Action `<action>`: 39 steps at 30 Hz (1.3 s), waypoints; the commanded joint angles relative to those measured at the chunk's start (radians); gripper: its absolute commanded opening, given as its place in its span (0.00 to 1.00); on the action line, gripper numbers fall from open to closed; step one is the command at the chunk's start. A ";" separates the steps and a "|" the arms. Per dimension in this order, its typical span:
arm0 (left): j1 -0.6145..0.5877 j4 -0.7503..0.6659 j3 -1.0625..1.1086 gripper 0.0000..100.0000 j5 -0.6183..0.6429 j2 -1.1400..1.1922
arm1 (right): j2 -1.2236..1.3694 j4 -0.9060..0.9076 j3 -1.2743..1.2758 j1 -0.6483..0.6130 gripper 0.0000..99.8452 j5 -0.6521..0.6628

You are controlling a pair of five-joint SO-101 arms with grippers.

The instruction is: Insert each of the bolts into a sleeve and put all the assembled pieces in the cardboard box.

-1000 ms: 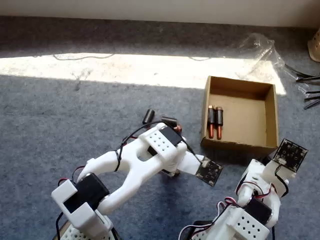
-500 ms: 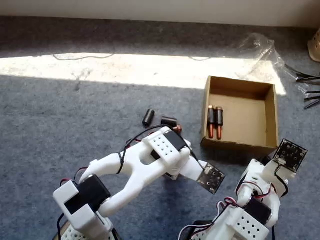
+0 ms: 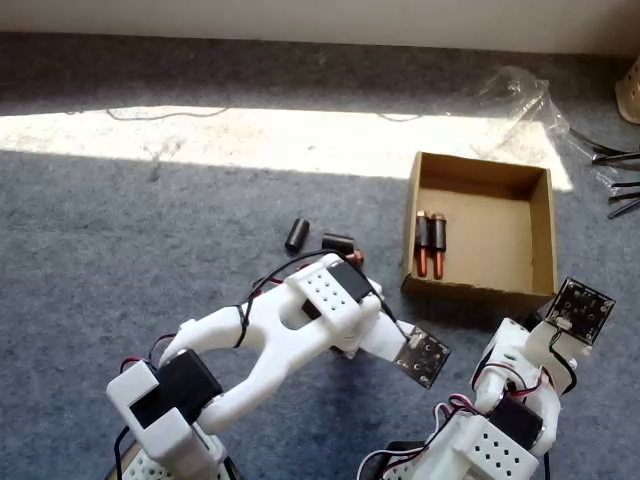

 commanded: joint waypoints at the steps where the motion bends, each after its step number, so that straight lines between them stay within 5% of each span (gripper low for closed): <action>1: -0.008 -0.012 0.015 0.05 -0.015 -0.004 | -0.008 -0.036 -0.013 0.010 0.00 -0.006; 13: -0.013 -0.009 -0.004 0.01 0.032 -0.013 | -0.008 -0.036 -0.013 0.010 0.00 -0.006; 25: -0.028 -0.058 -0.085 0.01 0.494 -0.008 | -0.008 -0.036 -0.013 0.010 0.00 -0.006; 35: -0.159 -0.201 -0.084 0.01 1.195 -0.005 | -0.008 -0.036 -0.013 0.010 0.00 -0.006; 39: -0.173 -0.199 -0.077 0.01 1.247 -0.004 | -0.008 -0.036 -0.013 0.010 0.00 -0.006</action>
